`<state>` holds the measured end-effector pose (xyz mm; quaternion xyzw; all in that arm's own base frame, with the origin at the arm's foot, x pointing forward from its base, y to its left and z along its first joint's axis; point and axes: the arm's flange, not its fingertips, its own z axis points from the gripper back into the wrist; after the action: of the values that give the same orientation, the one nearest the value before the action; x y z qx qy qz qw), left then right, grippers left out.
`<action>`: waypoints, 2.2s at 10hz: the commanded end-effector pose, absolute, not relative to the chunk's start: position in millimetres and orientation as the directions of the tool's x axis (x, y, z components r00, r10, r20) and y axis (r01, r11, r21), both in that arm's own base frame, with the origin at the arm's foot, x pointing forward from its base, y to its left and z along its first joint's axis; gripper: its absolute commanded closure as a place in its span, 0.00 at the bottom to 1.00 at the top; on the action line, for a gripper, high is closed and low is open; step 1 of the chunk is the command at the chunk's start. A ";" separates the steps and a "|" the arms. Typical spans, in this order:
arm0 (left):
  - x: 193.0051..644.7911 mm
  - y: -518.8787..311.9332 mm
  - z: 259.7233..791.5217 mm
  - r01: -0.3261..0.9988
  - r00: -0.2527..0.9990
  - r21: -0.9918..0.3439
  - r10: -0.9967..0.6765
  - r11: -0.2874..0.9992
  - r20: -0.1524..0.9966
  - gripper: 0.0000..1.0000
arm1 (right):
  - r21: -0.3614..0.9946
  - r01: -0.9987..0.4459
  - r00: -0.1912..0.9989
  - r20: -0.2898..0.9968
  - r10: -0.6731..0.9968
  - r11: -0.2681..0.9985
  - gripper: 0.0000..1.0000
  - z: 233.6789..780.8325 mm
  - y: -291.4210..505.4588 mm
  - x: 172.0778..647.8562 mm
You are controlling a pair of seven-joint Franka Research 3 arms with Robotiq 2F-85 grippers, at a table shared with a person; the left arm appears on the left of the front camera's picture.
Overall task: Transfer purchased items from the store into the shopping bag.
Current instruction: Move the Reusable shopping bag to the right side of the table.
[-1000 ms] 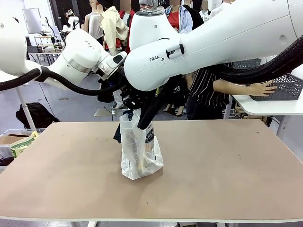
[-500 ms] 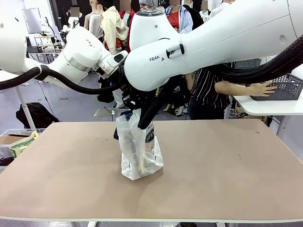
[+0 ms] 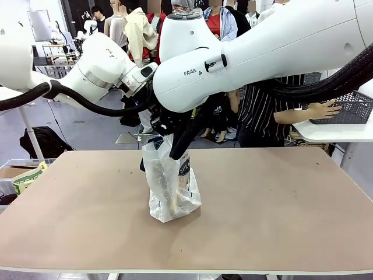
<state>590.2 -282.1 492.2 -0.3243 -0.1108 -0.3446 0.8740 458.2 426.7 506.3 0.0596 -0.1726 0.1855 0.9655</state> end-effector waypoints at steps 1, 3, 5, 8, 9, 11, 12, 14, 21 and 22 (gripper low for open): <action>589.2 -283.1 492.8 0.664 0.747 -0.477 -0.536 0.575 0.393 1.00 | 0.042 -0.368 0.871 0.366 0.328 0.929 0.57 506.8 424.8 457.1; 588.2 -282.9 492.3 0.663 0.749 -0.475 -0.531 0.579 0.397 1.00 | 0.051 -0.368 0.871 0.368 0.324 0.929 0.18 512.7 421.7 452.4; 588.7 -281.4 492.0 0.663 0.748 -0.473 -0.531 0.580 0.397 1.00 | 0.038 -0.361 0.864 0.388 0.319 0.932 0.00 520.3 419.4 444.0; 589.8 -279.2 491.0 0.660 0.751 -0.472 -0.531 0.584 0.393 1.00 | 0.086 -0.373 0.849 0.433 0.303 0.924 0.00 531.8 403.1 429.9; 591.2 -279.4 490.8 0.657 0.754 -0.473 -0.528 0.588 0.391 1.00 | 0.080 -0.360 0.844 0.452 0.288 0.930 0.00 536.9 391.4 423.8; 589.5 -276.5 491.1 0.660 0.751 -0.460 -0.526 0.594 0.399 1.00 | 0.077 -0.290 0.849 0.480 0.220 0.954 0.00 550.2 352.3 413.7; 590.8 -272.2 491.5 0.656 0.755 -0.458 -0.515 0.601 0.405 1.00 | 0.069 -0.226 0.859 0.484 0.166 0.972 0.00 554.5 331.5 411.2; 586.9 -263.7 495.8 0.648 0.760 -0.435 -0.501 0.625 0.414 1.00 | 0.057 -0.108 0.877 0.476 0.068 0.993 0.00 559.3 282.9 408.8; 575.8 -264.0 491.6 0.646 0.758 -0.326 -0.531 0.690 0.379 1.00 | 0.027 0.052 0.889 0.454 -0.059 0.998 0.00 556.0 205.2 418.0; 588.3 -260.5 501.3 0.664 0.745 -0.382 -0.527 0.643 0.408 1.00 | 0.027 0.052 0.889 0.454 -0.059 0.998 0.00 556.0 205.2 418.0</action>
<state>585.3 -264.3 500.3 -0.2520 -0.1316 -0.3336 0.8988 418.8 203.3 553.6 0.0077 -0.2317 -0.0388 0.9720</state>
